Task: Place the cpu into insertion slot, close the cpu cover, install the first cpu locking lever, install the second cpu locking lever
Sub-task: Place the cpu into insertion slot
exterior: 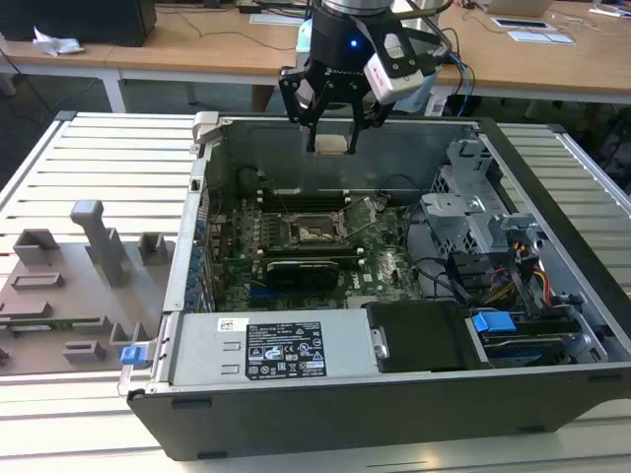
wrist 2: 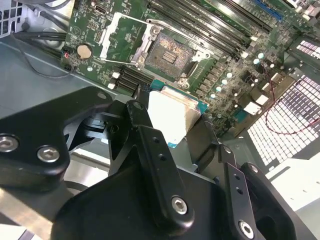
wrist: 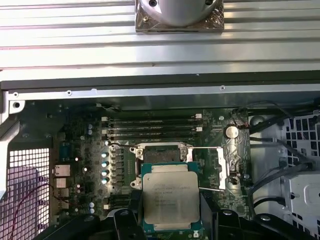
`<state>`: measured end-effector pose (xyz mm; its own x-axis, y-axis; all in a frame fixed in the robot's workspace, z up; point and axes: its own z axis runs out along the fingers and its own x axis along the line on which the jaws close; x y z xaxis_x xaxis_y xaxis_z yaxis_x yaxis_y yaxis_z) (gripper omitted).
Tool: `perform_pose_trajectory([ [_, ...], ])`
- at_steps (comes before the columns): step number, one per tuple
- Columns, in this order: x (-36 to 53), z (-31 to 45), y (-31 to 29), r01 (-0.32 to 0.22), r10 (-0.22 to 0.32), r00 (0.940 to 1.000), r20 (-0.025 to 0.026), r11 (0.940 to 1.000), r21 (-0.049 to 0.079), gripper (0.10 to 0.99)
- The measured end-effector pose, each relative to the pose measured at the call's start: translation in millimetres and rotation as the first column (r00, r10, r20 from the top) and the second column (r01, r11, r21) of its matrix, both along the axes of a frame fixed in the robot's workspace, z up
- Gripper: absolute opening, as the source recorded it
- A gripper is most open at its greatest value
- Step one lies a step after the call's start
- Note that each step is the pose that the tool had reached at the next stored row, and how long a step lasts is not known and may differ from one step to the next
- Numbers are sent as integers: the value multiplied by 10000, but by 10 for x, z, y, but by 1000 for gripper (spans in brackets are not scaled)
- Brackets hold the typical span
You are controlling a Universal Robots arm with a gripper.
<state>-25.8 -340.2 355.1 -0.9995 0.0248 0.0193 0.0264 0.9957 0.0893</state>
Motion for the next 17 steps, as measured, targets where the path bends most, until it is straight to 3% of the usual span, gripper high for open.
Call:
perform_pose_trajectory([
  [7, 0, -84, 0, 0, 0, 10000, 0, 10000, 0, 545],
  [17, 0, -149, 0, 0, 0, 10000, 0, 10000, 0, 545],
])
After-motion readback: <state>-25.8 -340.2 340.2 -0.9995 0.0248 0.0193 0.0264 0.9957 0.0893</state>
